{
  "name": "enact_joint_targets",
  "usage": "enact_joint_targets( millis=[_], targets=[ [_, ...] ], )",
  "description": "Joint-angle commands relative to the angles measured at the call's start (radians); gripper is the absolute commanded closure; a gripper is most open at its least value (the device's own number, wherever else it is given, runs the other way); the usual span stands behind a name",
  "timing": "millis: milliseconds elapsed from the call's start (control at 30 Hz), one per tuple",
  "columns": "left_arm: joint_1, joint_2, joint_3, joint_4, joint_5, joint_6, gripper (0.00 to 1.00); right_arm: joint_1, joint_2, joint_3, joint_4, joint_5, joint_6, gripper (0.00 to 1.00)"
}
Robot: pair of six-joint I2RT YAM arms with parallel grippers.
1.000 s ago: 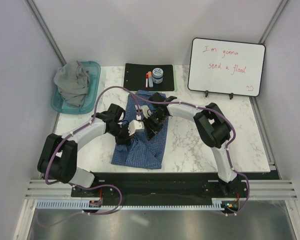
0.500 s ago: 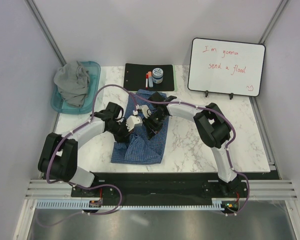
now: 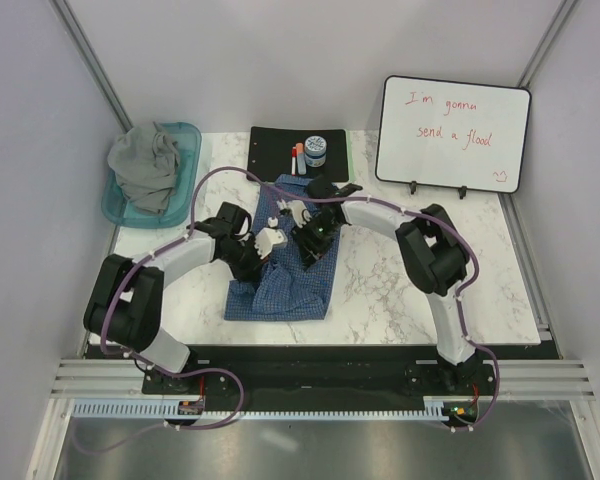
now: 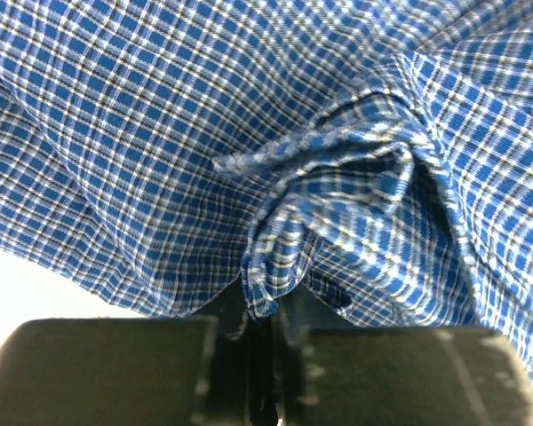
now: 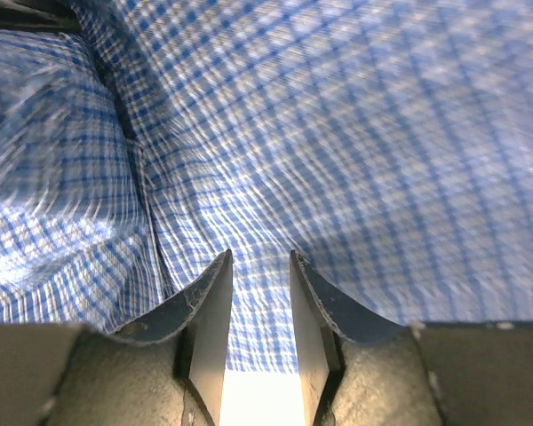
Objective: Fold and stack the long sleeve shirts
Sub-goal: Fold the shirt
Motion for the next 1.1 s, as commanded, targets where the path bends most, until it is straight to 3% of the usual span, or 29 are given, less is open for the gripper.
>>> enact_joint_targets(
  millis=[0, 133, 167, 267, 300, 467, 700, 767, 900, 967, 1033, 1067],
  targets=[
    [-0.001, 0.029, 0.068, 0.04, -0.035, -0.059, 0.82, -0.046, -0.116, -0.004, -0.019, 0.036, 0.012, 0.59],
    [0.009, -0.022, 0.114, 0.002, -0.004, -0.082, 0.57, -0.047, -0.17, -0.038, -0.028, 0.046, 0.025, 0.59],
    [0.015, -0.033, 0.126, -0.006, -0.001, -0.092, 0.42, -0.047, -0.169, -0.05, -0.03, 0.035, 0.025, 0.59],
    [0.038, -0.048, 0.183, -0.058, 0.019, -0.128, 0.34, -0.043, -0.129, -0.069, -0.024, 0.038, 0.017, 0.61],
    [0.05, -0.051, 0.207, -0.087, 0.025, -0.148, 0.27, -0.041, -0.092, -0.07, -0.013, 0.048, 0.014, 0.63],
    [0.148, -0.117, 0.199, -0.148, 0.125, -0.165, 0.26, -0.053, 0.04, -0.008, 0.022, 0.136, -0.015, 0.66],
    [0.196, -0.217, 0.099, -0.293, 0.266, 0.017, 0.19, -0.087, 0.091, 0.127, -0.026, 0.164, -0.076, 0.66],
    [0.2, -0.235, 0.056, -0.291, 0.266, 0.07, 0.18, -0.093, 0.052, 0.141, -0.068, 0.127, -0.087, 0.58],
    [0.205, -0.284, -0.019, -0.232, 0.226, 0.134, 0.16, -0.098, -0.183, 0.044, -0.082, 0.047, -0.099, 0.42],
    [0.205, -0.318, -0.065, -0.166, 0.215, 0.15, 0.15, -0.095, -0.276, -0.064, -0.042, 0.032, -0.096, 0.14],
    [0.205, -0.342, -0.09, -0.113, 0.2, 0.154, 0.14, -0.086, -0.391, -0.159, -0.021, 0.045, -0.113, 0.04],
    [0.205, -0.344, -0.11, -0.084, 0.193, 0.152, 0.05, -0.08, -0.421, -0.184, -0.008, 0.077, -0.121, 0.02]
  ],
)
